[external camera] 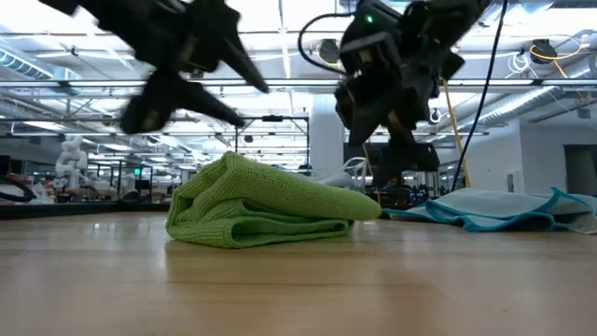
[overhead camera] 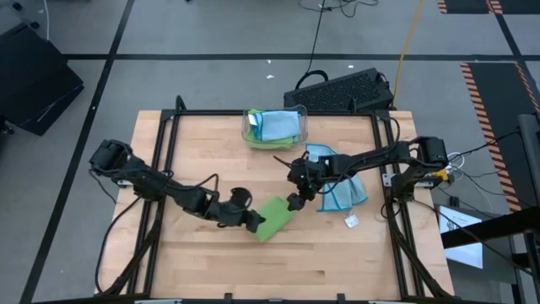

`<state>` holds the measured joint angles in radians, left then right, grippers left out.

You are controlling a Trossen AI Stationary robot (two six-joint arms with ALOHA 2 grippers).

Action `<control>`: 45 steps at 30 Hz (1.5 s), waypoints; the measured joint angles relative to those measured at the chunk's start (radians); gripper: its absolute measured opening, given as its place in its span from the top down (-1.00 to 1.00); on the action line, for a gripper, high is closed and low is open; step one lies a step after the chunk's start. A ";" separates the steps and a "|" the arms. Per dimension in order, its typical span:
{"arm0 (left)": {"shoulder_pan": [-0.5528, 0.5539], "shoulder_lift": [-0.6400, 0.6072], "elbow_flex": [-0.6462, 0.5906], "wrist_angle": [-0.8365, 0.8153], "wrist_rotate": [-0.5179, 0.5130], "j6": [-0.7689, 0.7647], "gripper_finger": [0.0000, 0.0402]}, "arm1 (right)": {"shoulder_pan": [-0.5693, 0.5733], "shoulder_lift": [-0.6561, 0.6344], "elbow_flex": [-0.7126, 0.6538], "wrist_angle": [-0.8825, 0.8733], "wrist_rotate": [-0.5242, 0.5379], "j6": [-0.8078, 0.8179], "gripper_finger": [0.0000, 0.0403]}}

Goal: Fold microfiber towels
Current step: Put the folded green microfiber cloth into the transparent bin

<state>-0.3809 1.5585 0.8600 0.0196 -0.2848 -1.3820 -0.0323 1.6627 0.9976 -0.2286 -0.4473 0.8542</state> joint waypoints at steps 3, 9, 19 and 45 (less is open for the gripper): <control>0.046 0.046 0.011 0.057 0.032 0.161 0.36 | -0.012 0.001 -0.060 0.082 -0.029 0.071 -0.54; 0.129 0.178 0.105 0.105 0.141 0.482 0.67 | -0.022 0.064 -0.090 0.188 -0.081 0.208 -0.81; 0.166 0.340 0.160 -0.048 0.288 0.442 0.79 | -0.040 0.121 -0.090 0.267 -0.078 0.316 -0.83; 0.161 0.121 0.156 -0.247 0.276 0.440 0.68 | -0.069 0.183 -0.051 0.338 -0.110 0.303 -0.83</control>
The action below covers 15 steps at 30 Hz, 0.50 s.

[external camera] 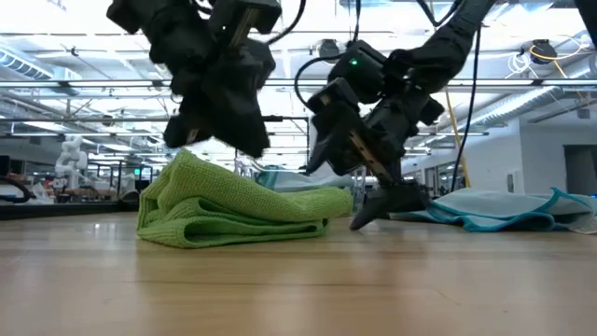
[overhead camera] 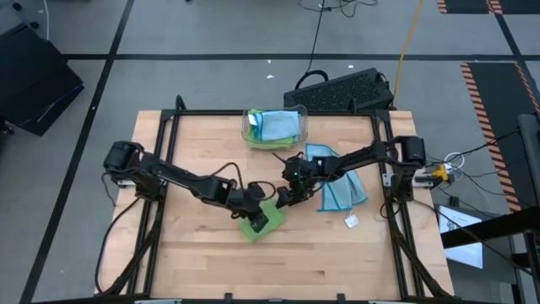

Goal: Fold microfiber towels
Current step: Put the folded green microfiber cloth into the transparent bin

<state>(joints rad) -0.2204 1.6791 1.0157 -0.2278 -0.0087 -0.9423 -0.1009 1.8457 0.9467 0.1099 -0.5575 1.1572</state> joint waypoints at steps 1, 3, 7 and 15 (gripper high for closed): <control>-0.004 0.013 0.001 -0.004 0.015 -0.024 0.68 | 0.003 0.010 0.017 -0.006 -0.001 -0.006 -0.83; -0.010 0.032 -0.001 -0.064 0.030 -0.064 0.68 | 0.005 0.032 0.060 -0.030 0.002 -0.025 -0.83; -0.017 0.088 0.000 -0.086 0.028 -0.080 0.68 | 0.004 0.090 0.134 -0.073 -0.022 -0.046 -0.83; -0.017 0.189 0.006 -0.007 0.046 0.002 0.68 | 0.037 0.174 0.198 -0.064 -0.084 -0.066 -0.73</control>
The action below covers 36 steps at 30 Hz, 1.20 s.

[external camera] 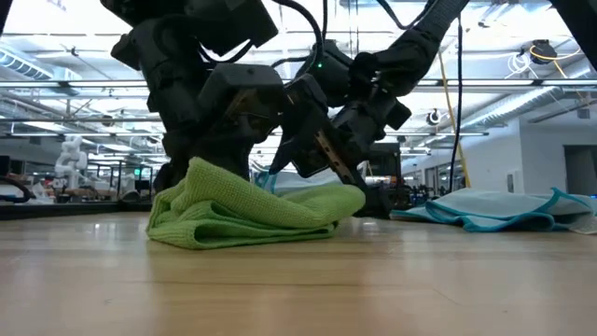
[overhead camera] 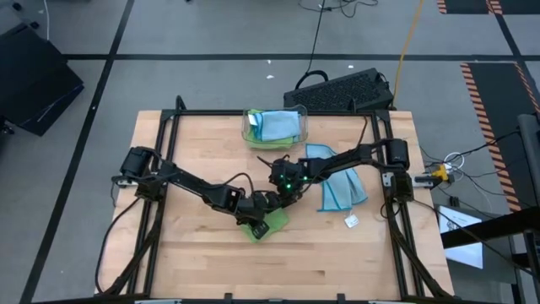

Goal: Fold microfiber towels
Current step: Put the folded green microfiber cloth into the transparent bin

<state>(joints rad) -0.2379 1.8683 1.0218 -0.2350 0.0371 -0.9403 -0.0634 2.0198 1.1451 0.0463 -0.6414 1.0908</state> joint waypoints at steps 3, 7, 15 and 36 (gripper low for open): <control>0.000 0.014 -0.001 0.007 -0.004 0.022 0.68 | 0.015 0.002 0.000 0.020 0.001 -0.007 -0.66; -0.001 0.015 -0.002 0.002 -0.017 0.056 0.68 | 0.025 0.005 -0.002 0.053 0.008 -0.007 -0.57; -0.002 0.016 -0.003 0.005 -0.031 0.105 0.68 | 0.027 0.008 -0.006 0.069 0.032 -0.033 -0.14; 0.004 -0.218 -0.010 -0.206 -0.062 -0.099 0.62 | -0.049 -0.098 -0.104 0.207 0.066 0.004 0.94</control>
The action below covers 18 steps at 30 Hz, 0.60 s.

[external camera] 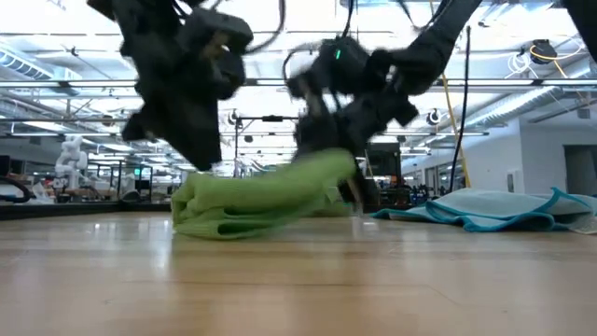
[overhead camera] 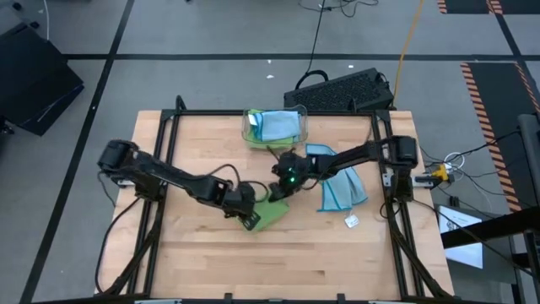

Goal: Fold microfiber towels
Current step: Put the folded green microfiber cloth into the transparent bin

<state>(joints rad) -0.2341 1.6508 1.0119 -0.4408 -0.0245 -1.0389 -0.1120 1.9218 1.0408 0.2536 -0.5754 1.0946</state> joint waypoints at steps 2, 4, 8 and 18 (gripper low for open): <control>-0.008 -0.070 0.000 -0.073 -0.047 -0.075 0.55 | -0.019 -0.057 0.003 -0.001 -0.003 -0.005 0.94; -0.026 -0.143 0.000 -0.120 -0.128 -0.154 0.45 | -0.038 -0.117 0.004 -0.012 -0.003 -0.009 0.94; -0.077 -0.263 0.002 -0.178 -0.340 -0.322 0.20 | -0.095 -0.252 0.005 -0.027 0.006 0.007 0.94; -0.116 -0.321 0.003 -0.084 -0.738 -0.561 -0.23 | -0.274 -0.593 0.007 -0.047 0.156 0.146 0.94</control>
<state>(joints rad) -0.3502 1.3295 1.0153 -0.5251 -0.7626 -1.6001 -0.3859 1.3289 1.0481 0.2066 -0.4198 1.2403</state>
